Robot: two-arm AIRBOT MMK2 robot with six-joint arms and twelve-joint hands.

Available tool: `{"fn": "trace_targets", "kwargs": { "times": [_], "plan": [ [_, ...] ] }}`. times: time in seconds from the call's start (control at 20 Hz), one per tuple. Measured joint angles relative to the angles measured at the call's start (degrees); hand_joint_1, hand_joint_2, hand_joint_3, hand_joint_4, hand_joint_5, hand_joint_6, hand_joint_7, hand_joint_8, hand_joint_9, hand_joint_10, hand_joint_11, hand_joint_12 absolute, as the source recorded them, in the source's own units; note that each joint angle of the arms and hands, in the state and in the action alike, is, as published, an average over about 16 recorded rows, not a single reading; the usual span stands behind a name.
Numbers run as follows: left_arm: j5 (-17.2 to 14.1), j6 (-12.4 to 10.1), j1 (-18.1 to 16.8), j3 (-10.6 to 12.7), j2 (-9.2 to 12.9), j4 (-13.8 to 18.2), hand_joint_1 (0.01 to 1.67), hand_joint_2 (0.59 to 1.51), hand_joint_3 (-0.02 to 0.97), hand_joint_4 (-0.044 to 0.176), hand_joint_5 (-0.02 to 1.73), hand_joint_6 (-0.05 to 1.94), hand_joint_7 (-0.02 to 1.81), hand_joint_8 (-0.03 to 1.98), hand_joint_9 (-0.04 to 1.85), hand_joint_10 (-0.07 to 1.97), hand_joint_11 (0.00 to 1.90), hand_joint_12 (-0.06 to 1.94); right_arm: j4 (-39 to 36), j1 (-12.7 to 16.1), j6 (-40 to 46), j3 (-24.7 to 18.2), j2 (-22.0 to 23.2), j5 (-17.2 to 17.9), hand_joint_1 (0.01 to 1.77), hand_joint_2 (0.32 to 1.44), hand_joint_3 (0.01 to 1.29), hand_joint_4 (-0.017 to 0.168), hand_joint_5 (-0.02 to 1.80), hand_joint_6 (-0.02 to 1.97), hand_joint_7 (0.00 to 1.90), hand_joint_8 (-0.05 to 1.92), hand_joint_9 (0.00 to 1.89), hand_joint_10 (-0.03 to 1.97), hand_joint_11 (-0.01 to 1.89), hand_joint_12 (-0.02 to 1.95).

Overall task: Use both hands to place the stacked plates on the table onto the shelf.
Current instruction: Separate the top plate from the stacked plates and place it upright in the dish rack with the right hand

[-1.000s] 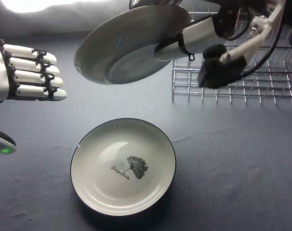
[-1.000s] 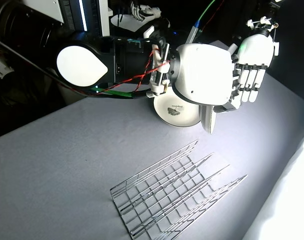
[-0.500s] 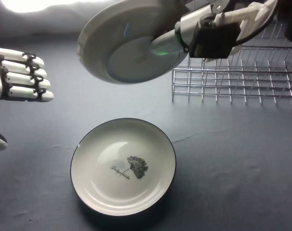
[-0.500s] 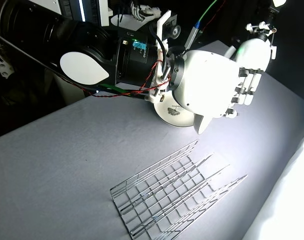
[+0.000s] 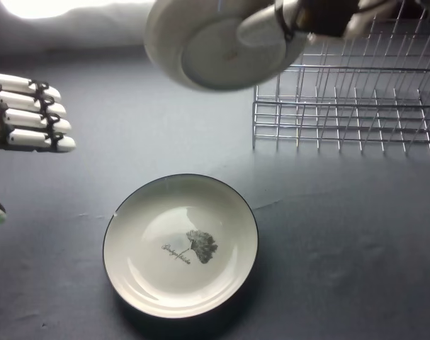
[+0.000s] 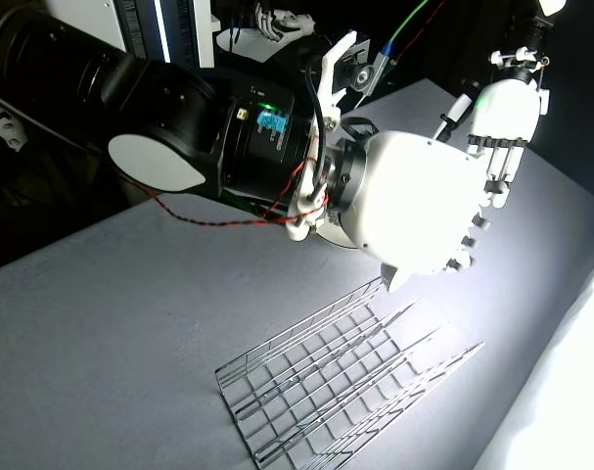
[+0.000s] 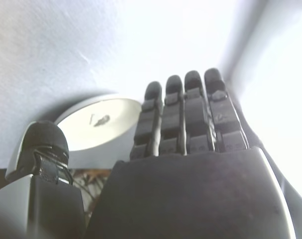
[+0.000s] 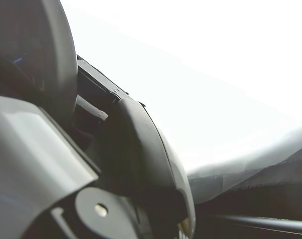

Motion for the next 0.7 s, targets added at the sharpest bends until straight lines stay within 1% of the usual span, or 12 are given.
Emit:
{"fn": "trace_targets", "kwargs": {
  "times": [0.15,0.35,0.7],
  "plan": [
    [-2.3,-0.5,0.2,0.2,-0.2,0.3,0.01,1.156,0.017,-0.003,0.12,0.02,0.13,0.01,0.1,0.01,0.02,0.17,0.5,0.5,0.0,1.1,-0.2,0.1,1.35,1.0,0.01,-0.004,0.95,0.88,1.05,0.79,0.95,1.11,0.66,1.29],
    [-6.0,-1.6,0.4,0.1,-0.7,0.7,0.01,1.157,0.017,-0.003,0.12,0.02,0.12,0.01,0.1,0.01,0.02,0.16,0.7,1.2,0.0,2.2,0.1,0.2,1.35,1.0,0.01,-0.005,0.94,0.88,1.05,0.81,0.94,1.13,0.65,1.3],
    [-13.2,-3.7,0.6,-0.3,-2.0,1.4,0.01,1.158,0.018,-0.003,0.13,0.02,0.14,0.01,0.11,0.01,0.02,0.17,0.8,1.3,0.0,2.7,2.4,0.5,1.36,1.0,0.01,-0.007,0.93,0.91,1.03,0.87,0.92,1.17,0.64,1.31]
  ]
}}
